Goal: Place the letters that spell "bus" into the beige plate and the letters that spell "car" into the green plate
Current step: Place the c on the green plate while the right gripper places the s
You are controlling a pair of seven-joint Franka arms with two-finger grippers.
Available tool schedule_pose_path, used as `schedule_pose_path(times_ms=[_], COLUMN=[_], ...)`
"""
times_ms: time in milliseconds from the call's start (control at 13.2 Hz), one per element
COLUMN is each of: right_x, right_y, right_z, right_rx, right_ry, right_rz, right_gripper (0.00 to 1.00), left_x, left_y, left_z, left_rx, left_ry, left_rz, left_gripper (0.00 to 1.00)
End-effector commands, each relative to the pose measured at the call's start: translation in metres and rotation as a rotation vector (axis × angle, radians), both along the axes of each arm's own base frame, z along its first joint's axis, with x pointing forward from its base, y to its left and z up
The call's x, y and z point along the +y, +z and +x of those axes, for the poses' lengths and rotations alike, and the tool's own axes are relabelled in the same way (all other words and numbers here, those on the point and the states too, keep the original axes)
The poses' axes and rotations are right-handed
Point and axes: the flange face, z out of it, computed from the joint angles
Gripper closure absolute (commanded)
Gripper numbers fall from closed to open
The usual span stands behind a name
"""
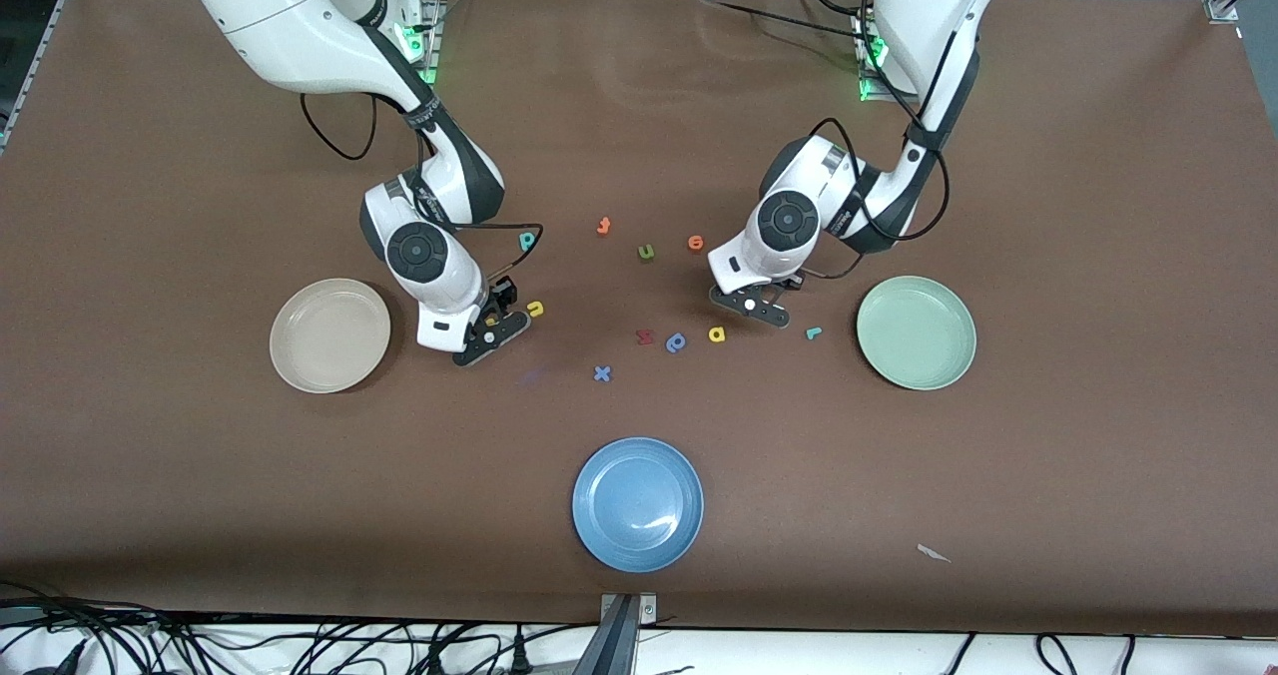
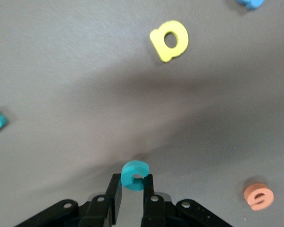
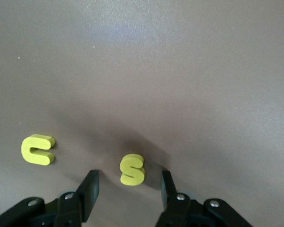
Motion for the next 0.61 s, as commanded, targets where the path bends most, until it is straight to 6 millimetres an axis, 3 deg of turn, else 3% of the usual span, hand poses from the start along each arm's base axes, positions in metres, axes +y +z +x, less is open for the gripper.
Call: schedule_pose_path(times_ms=[0, 151, 303, 454, 530], right_x=[0.005, 0.006, 0.007, 0.008, 0.008], right_y=[0.002, -0.002, -0.007, -0.011, -0.010], right_z=[0.008, 0.007, 0.008, 0.008, 0.008], right_rx=[-0.023, -0.019, -0.034, -0.036, -0.036], right_ry=[0.014, 0.009, 0.010, 0.013, 0.012], right_rz=[0.004, 0.004, 0.016, 0.019, 0.020], right_gripper=[0.45, 0.47, 0.49, 0.53, 0.57], left_x=[0.024, 0.068, 0.132, 0.176, 0.184], left_y=[0.053, 0.063, 0.061, 0.045, 0.031], left_z=[0.030, 0.058, 0.088, 0.107, 0.109], left_rx=[-0.002, -0.011, -0.011, 0.003, 0.014], left_ry=[-0.018, -0.037, -0.066, -0.063, -0.051], left_rz=[0.074, 0.129, 0.132, 0.128, 0.126], left_gripper=[0.78, 0.78, 0.77, 0.77, 0.75])
